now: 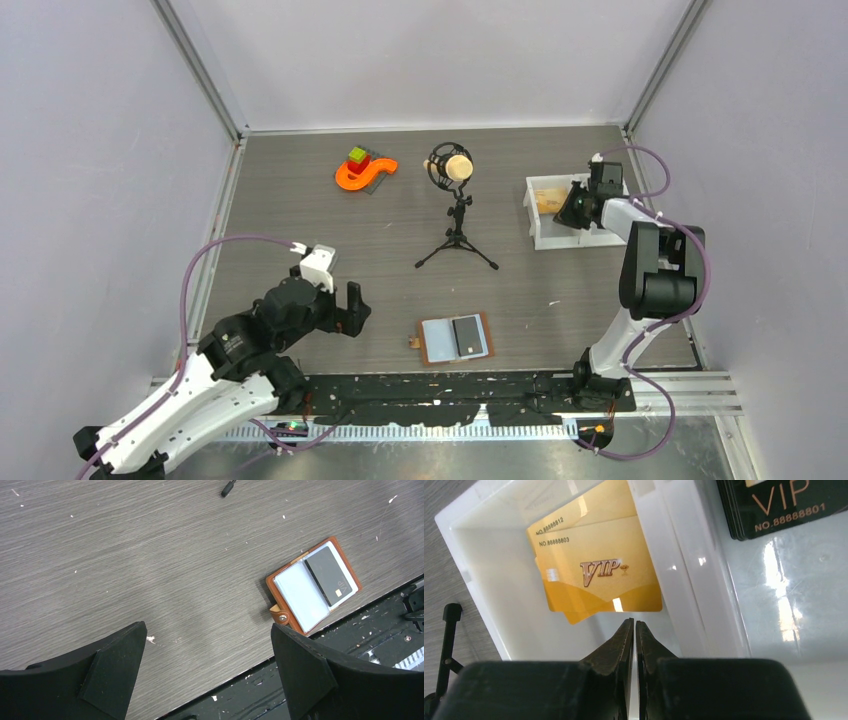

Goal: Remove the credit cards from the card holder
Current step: Remove the credit card from the card holder.

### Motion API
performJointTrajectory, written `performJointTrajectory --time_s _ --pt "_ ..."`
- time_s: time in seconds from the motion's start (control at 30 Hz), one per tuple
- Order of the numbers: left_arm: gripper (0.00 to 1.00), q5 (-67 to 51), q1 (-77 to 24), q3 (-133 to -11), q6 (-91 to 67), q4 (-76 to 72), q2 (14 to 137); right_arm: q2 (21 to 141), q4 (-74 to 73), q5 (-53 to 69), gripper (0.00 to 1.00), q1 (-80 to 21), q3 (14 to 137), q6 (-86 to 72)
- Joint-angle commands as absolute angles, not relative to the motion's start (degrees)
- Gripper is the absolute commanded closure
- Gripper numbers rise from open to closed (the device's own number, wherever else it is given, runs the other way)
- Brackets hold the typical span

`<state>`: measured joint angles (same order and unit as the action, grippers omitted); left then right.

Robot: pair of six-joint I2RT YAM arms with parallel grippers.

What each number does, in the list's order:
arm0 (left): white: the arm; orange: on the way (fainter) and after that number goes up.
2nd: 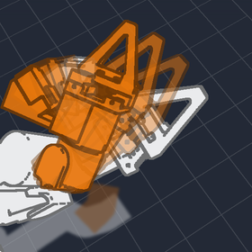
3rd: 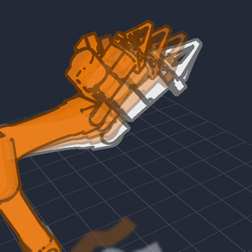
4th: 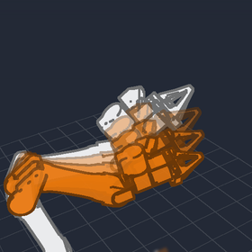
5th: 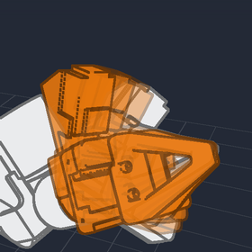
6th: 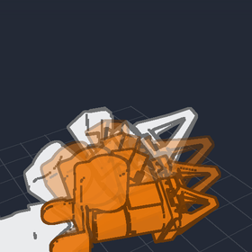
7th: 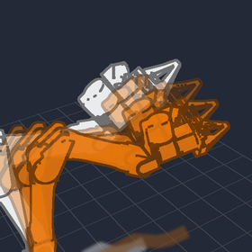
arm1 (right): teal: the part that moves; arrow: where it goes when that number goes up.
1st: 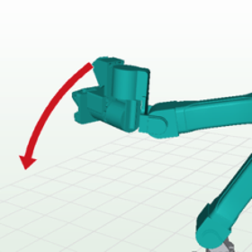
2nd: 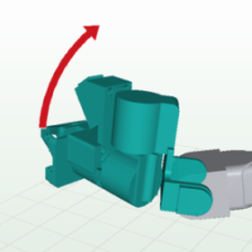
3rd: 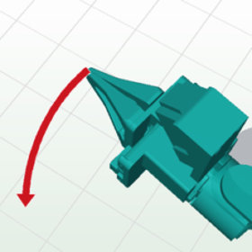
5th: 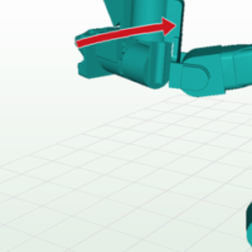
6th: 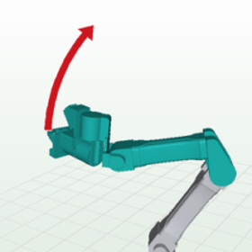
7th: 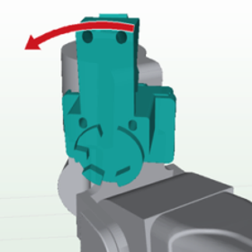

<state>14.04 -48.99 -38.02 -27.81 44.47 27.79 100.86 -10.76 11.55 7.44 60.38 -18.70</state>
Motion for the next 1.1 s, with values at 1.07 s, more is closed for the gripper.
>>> performJointTrajectory --time_s 1.07 --pt "0.0 15.8 -48.7 -39.6 -28.1 43.5 27.6 103.6 -6.0 9.4 0.87 4.7 66.1 -19.5"
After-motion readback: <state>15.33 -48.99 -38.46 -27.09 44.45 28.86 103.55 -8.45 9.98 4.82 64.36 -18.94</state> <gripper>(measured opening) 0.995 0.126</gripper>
